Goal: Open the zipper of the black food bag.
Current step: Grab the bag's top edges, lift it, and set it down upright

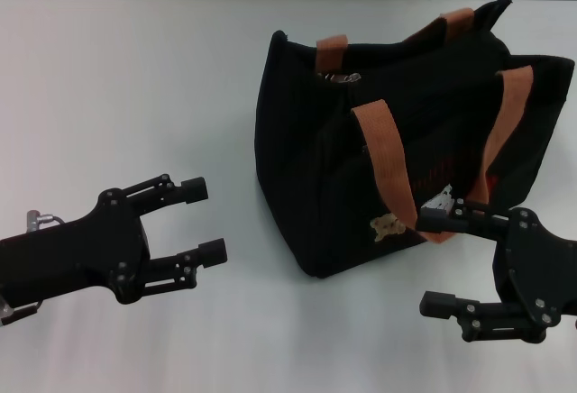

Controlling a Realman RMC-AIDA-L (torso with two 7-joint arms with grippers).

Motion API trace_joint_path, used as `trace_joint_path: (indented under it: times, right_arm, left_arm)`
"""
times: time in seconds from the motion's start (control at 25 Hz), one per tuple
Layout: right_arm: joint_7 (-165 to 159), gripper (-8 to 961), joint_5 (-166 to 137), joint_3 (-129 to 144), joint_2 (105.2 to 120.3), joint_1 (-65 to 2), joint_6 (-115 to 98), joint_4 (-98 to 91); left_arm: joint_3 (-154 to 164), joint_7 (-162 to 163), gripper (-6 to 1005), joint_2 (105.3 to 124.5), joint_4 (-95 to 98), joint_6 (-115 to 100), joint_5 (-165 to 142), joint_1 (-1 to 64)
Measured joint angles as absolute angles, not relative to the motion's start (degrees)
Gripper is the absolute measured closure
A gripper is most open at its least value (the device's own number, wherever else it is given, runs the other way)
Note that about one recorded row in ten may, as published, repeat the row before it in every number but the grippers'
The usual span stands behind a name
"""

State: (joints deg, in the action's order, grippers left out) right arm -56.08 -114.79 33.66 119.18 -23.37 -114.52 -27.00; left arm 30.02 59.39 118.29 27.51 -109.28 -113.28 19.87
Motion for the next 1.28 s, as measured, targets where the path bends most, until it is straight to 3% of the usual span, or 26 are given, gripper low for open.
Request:
trace_joint_path:
  times: [1.28]
  right_arm:
    - [-56.07, 127, -114.78, 33.66, 119.18, -23.38, -114.52, -26.89]
  left_arm:
    - [30.06, 59.12, 189, 118.39, 26.1, -109.07, -113.29, 20.3]
